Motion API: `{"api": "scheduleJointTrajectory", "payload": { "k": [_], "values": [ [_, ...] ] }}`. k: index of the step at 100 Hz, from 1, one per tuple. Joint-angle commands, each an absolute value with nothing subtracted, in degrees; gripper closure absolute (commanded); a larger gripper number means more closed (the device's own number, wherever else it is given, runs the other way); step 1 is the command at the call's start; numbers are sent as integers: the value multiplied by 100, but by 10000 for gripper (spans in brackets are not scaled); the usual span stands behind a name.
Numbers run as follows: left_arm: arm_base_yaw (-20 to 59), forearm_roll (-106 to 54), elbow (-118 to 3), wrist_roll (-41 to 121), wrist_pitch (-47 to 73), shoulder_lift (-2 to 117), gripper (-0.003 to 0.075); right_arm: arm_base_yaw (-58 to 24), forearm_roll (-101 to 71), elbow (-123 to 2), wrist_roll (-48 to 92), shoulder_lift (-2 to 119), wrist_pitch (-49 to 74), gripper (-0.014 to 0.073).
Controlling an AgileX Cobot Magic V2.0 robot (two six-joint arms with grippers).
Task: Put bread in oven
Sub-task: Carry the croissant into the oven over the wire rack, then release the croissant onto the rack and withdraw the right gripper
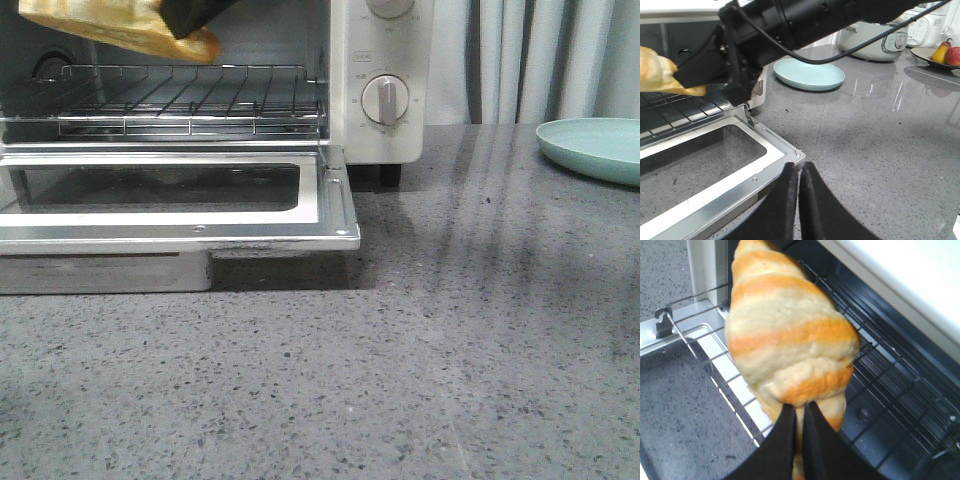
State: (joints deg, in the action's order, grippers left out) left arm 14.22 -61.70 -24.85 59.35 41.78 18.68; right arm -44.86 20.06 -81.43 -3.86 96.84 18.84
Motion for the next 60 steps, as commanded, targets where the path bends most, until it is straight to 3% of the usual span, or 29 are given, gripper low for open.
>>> {"api": "scheduleJointTrajectory", "payload": {
  "k": [1, 11, 18, 25, 37, 42, 48, 60],
  "values": [
    [1437, -6508, -2625, 5877, 4041, 1912, 742, -4464, 2042, -8472, -477, 9580, 1600, 651],
    [1437, -6508, -2625, 5877, 4041, 1912, 742, -4439, 2037, -8568, -772, 9732, 1639, 641],
    [1437, -6508, -2625, 5877, 4041, 1912, 742, -4425, 2037, -8621, -908, 9826, 1650, 573],
    [1437, -6508, -2625, 5877, 4041, 1912, 742, -4397, 2037, -8621, -970, 9879, 1620, 430],
    [1437, -6508, -2625, 5877, 4041, 1912, 742, -4331, 2037, -8621, -1256, 9913, 1611, 109],
    [1437, -6508, -2625, 5877, 4041, 1912, 742, -4331, 2037, -8621, -1256, 9913, 1649, 27],
    [1437, -6508, -2625, 5877, 4041, 1912, 742, -4331, 2037, -8621, -1256, 9913, 1662, -3],
    [1437, -6508, -2625, 5877, 4021, 1912, 742, -4353, 2026, -8621, -1256, 9788, 1782, 31]
  ]
}}
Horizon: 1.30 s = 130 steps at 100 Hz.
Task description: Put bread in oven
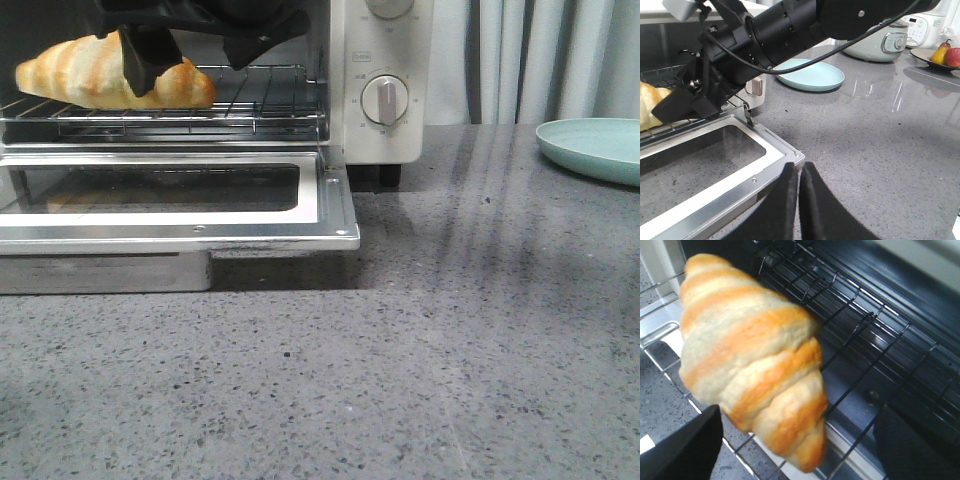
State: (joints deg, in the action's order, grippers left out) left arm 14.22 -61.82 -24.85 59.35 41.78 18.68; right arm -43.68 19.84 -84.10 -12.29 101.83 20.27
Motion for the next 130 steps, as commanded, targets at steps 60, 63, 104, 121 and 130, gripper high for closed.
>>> {"api": "scheduleJointTrajectory", "payload": {
  "k": [60, 63, 104, 121, 130],
  "values": [
    [1437, -6067, -2625, 5877, 2641, 986, 742, -5732, 2829, -7405, -1132, 7046, 2524, 662],
    [1437, -5897, -2625, 5877, 2641, 805, 742, -5759, 2922, -7137, -1132, 6691, 2500, 662],
    [1437, -4943, -2374, 5867, 1847, 216, 742, -5464, 3506, -4061, -1858, 2314, 3547, 662],
    [1437, -5150, -2043, 5867, 1505, 216, 741, -5439, 4179, -3732, -2519, 1433, 4265, 662],
    [1437, -5202, -1934, 5867, 1529, 216, 741, -5439, 4429, -3732, -2532, 1287, 4346, 662]
  ]
}}
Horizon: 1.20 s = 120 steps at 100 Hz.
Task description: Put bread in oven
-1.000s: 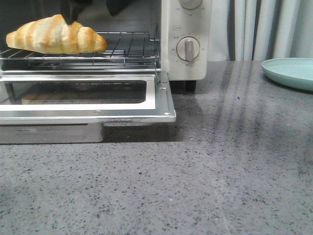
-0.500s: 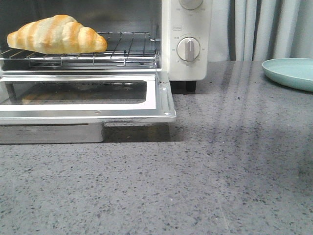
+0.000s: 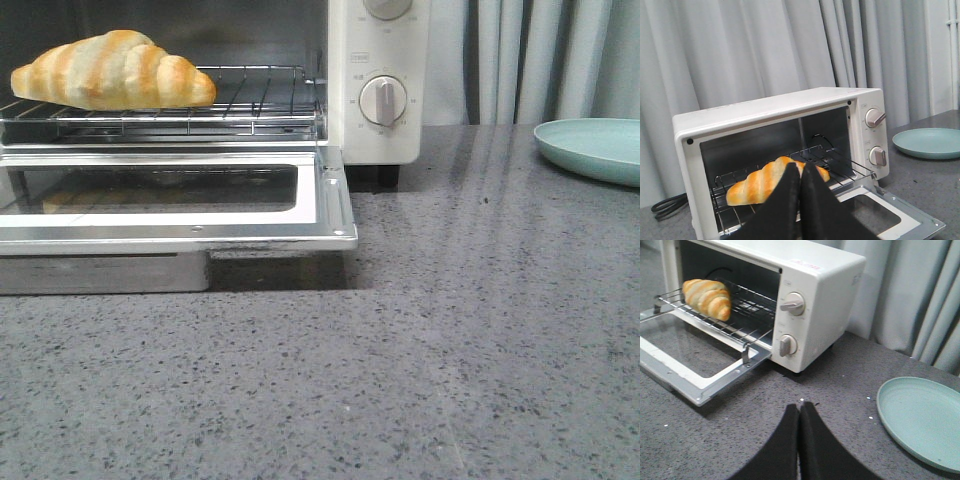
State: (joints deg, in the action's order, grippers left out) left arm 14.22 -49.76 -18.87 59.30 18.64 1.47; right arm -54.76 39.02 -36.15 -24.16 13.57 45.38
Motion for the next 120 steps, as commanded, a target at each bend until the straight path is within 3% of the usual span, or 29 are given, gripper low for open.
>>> {"api": "scheduleJointTrajectory", "payload": {
  "k": [1, 83, 105, 112, 120],
  "values": [
    [1437, -5206, -1928, 5867, 1542, 216, 741, -5439, 4450, -3732, -2532, 1276, 4346, 662],
    [1437, -5293, -1865, 5867, 1591, 216, 741, -5439, 4525, -3732, -2532, 1277, 4271, 662],
    [1153, -4683, -1331, 5832, 1569, 202, 741, -5439, 4525, -3723, -2532, 1277, 4271, 662],
    [943, -3571, -1059, 4684, 1578, 202, 741, -5439, 4525, -3723, -2532, 1277, 4271, 662],
    [703, -1787, -760, 2150, 1465, 202, 741, -5439, 4525, -3723, -2532, 1277, 4271, 662]
  ]
}}
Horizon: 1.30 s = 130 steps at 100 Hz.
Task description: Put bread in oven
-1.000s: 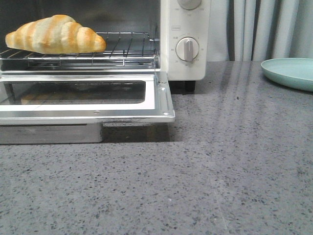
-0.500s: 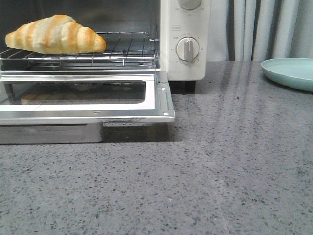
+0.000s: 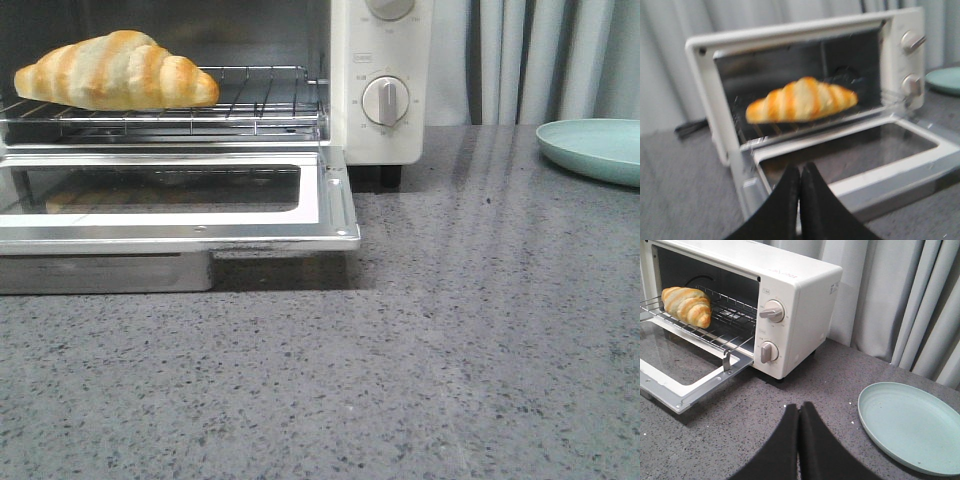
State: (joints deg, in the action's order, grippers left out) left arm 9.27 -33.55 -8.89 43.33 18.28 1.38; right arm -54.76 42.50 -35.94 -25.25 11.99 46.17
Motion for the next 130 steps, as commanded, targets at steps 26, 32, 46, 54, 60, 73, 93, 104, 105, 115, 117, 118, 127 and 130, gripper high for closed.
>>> {"api": "scheduleJointTrajectory", "payload": {
  "k": [26, 32, 46, 54, 60, 73, 93, 104, 105, 115, 117, 118, 127, 130],
  "values": [
    [451, 0, 25, 252, 548, 177, 741, -5439, 4525, -3723, -2532, 1277, 4271, 662],
    [451, 0, 102, 252, 681, 123, 741, -5439, 4525, -3723, -2532, 1277, 4271, 662],
    [451, 0, 130, 252, 1499, -203, 741, -5439, 4525, -3723, -2532, 1277, 4271, 662],
    [441, 0, 130, 252, 1657, -192, 741, -5439, 4525, -3723, -2532, 1277, 4271, 662],
    [441, 0, 130, 252, 1657, -192, 741, -5439, 4525, -3723, -2532, 1277, 4271, 662],
    [441, 0, 130, 252, 1657, -192, 741, -5439, 4525, -3723, -2532, 1277, 4281, 662],
    [441, 0, 130, 252, 1657, -192, 741, -5439, 4525, -3723, -2532, 1277, 4281, 662],
    [441, 0, 130, 252, 1657, -192, 741, -5439, 4525, -3723, -2532, 1277, 4281, 662],
    [441, 0, 130, 252, 1657, -192, 741, -5439, 4525, -3723, -2532, 1277, 4281, 662],
    [441, 0, 130, 252, 1657, -192, 741, -5439, 4525, -3723, -2532, 1277, 4281, 662],
    [441, 0, 130, 252, 1657, -192, 741, -5439, 4525, -3723, -2532, 1277, 4281, 662],
    [441, 0, 130, 252, 1657, -192, 741, -5439, 4525, -3723, -2532, 1277, 4281, 662],
    [441, 0, 130, 252, 1657, -192, 741, -5439, 4525, -3723, -2532, 1277, 4281, 662],
    [441, 0, 130, 252, 1657, -192, 741, -5439, 4525, -3723, -2532, 1277, 4281, 662]
  ]
}}
